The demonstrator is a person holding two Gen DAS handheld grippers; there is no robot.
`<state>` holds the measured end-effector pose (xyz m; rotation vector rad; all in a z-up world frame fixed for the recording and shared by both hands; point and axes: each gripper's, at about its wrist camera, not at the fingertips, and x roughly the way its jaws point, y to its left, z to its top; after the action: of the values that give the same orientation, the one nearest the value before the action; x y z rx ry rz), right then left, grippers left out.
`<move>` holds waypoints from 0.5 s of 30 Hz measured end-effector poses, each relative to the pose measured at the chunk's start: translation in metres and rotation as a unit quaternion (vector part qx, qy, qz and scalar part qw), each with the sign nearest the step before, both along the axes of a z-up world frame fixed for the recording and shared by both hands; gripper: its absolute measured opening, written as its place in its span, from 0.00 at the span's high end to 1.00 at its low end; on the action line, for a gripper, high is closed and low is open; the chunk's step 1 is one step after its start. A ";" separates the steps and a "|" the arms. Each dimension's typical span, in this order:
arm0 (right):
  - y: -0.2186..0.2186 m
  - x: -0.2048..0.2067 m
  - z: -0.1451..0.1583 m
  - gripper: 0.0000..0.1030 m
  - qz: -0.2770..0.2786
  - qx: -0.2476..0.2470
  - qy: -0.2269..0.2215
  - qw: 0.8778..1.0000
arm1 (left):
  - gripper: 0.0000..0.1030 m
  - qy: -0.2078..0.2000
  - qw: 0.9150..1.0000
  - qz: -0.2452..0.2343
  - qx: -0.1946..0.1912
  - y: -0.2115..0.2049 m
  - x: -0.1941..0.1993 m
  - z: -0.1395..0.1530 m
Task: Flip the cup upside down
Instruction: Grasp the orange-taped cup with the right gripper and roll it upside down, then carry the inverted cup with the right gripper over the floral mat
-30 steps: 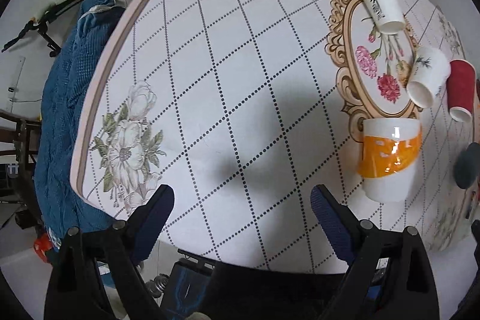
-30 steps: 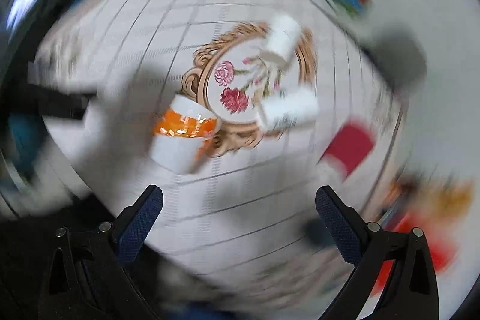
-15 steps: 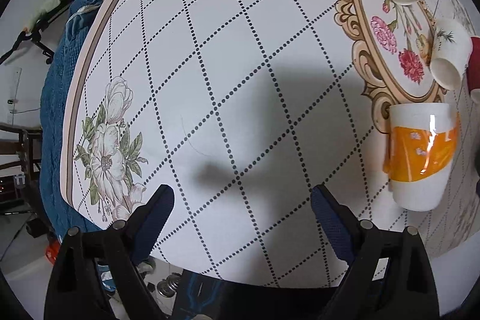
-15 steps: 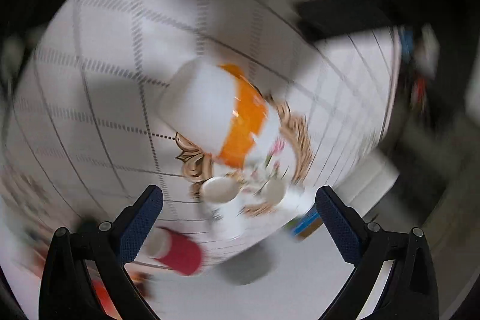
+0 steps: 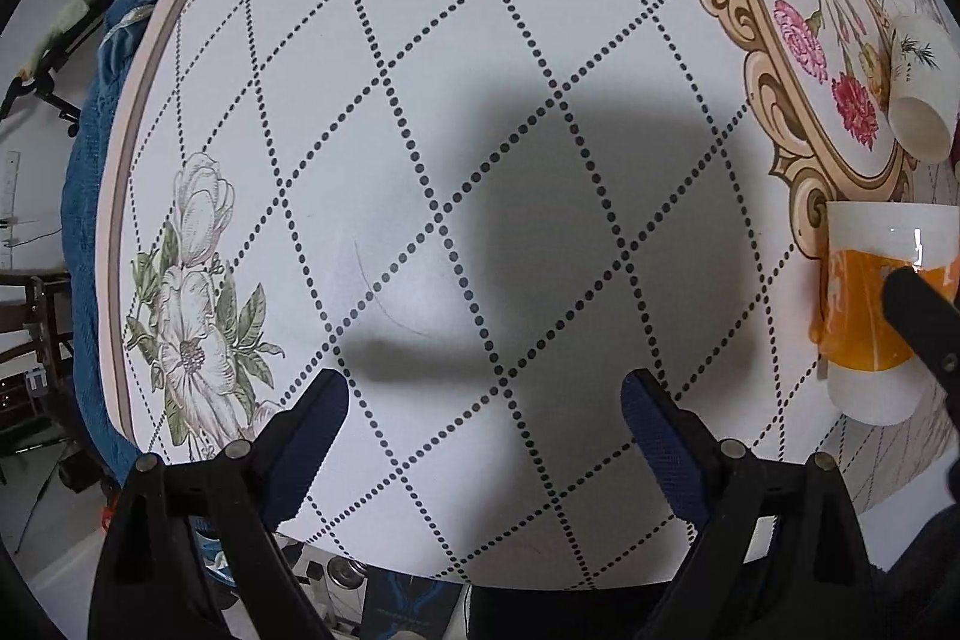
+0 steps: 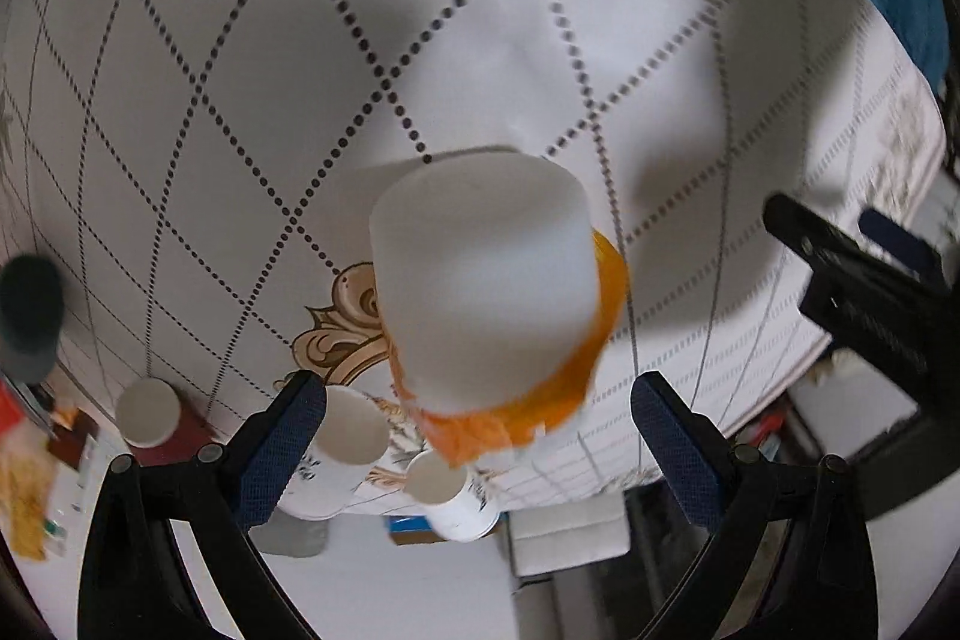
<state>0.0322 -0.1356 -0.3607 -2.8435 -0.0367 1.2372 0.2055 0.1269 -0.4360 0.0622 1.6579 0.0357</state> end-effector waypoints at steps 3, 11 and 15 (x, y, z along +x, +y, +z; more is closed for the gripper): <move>-0.001 0.006 -0.004 0.02 0.015 -0.008 0.007 1.000 | 0.09 0.004 1.000 0.001 0.000 0.003 0.002 -0.005; -0.002 0.018 -0.017 0.25 0.032 -0.019 0.017 0.999 | 0.09 0.006 1.000 0.004 -0.002 0.001 0.013 -0.009; 0.001 0.030 -0.019 0.27 0.021 -0.011 0.020 1.000 | 0.09 0.005 1.000 0.008 -0.002 0.006 0.017 -0.008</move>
<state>0.0619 -0.1347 -0.3799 -2.8494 -0.0815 1.3113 0.2223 0.1326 -0.4440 0.0467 1.6675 0.0441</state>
